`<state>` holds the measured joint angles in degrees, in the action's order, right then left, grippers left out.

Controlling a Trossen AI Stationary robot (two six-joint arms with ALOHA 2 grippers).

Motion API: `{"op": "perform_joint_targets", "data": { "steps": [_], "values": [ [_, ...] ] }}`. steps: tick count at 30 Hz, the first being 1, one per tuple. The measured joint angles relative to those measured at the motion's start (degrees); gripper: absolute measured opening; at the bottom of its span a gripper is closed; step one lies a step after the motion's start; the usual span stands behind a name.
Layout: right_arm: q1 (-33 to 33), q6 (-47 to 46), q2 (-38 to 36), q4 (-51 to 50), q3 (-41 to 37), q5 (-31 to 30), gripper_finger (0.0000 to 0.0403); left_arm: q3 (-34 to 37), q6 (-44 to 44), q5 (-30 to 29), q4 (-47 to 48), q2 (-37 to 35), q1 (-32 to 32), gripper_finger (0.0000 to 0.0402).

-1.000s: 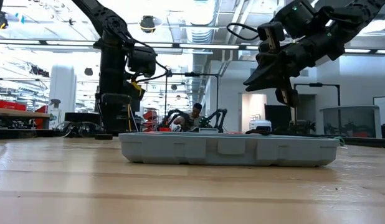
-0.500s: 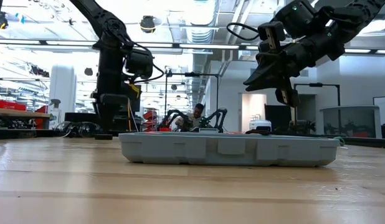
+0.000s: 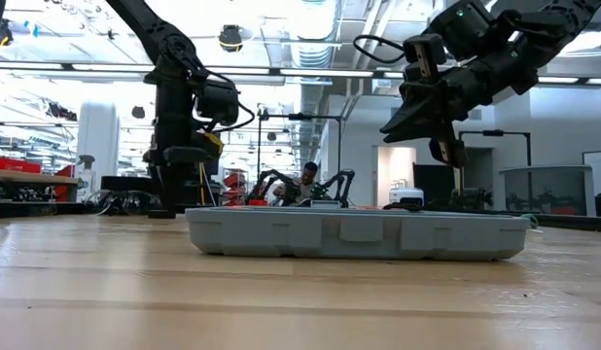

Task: Prefit tool cases
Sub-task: Put the black electrical tape into the gray toolbox

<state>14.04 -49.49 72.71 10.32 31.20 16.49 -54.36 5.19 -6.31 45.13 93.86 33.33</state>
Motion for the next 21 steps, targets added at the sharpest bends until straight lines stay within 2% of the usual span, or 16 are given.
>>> {"op": "perform_joint_targets", "data": {
  "steps": [11, 15, 20, 21],
  "values": [
    [0.0, 1.5, 0.0, 0.0, 0.0, 0.0, 0.0051, 4.1, 3.2, 1.4, -2.6, -0.1, 0.1, 0.0153],
    [0.3, 1.7, 0.0, 0.0, 0.0, 0.0, 0.0051, 4.1, 4.0, 1.4, -2.7, -0.1, -0.1, 0.0108],
    [0.5, 2.9, 0.0, 0.0, 0.0, -0.1, 0.0051, 4.1, 4.2, 1.3, -2.6, -0.1, -0.8, 0.0021],
    [0.6, 2.9, 0.0, 0.0, 0.0, -0.1, 0.0051, 4.1, 4.1, 1.2, -2.6, -0.1, -1.1, 0.0013]
  ]
}}
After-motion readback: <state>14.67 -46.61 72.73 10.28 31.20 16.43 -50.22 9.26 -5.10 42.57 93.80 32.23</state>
